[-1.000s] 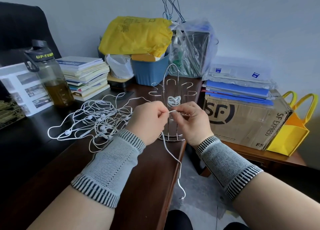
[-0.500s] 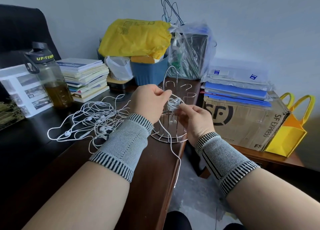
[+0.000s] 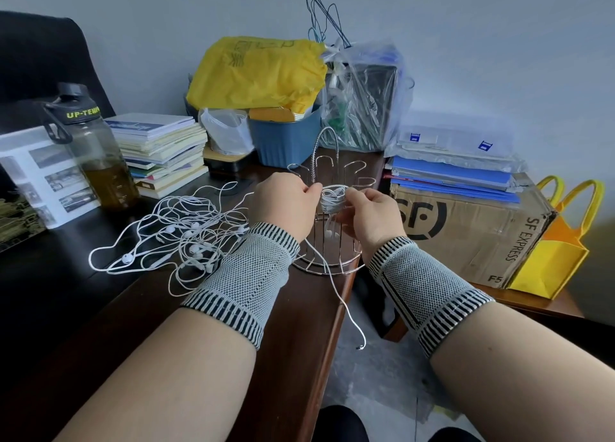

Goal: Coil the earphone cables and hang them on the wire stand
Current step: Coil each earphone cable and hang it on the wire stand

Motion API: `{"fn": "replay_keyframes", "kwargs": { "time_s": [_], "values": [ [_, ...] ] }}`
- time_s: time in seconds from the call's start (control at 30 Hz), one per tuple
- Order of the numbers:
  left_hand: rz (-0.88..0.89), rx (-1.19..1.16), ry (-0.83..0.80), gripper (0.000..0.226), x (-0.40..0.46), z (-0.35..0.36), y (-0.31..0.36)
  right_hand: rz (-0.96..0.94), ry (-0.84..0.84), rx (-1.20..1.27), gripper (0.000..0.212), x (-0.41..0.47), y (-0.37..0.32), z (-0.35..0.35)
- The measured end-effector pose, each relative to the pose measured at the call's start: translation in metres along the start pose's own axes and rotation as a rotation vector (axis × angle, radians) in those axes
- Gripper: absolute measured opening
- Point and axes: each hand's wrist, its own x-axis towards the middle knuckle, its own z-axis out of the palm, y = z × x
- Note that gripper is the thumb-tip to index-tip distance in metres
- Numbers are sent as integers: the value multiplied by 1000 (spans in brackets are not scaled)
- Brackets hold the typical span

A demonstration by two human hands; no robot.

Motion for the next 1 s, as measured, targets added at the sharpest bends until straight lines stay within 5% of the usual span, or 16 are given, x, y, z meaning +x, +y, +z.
{"fn": "replay_keyframes", "kwargs": {
  "time_s": [0.5,0.67,1.0],
  "values": [
    [50,27,-47,43,-13,1,-5,72,-27,-16,25,6,-1,0],
    [12,-137,-90,30,-22,5,-12,78,-69,100,16,1,2,-4],
    [53,-226,-135,33,-33,4,-12,-243,-120,-147,24,-12,14,-15]
  ]
}}
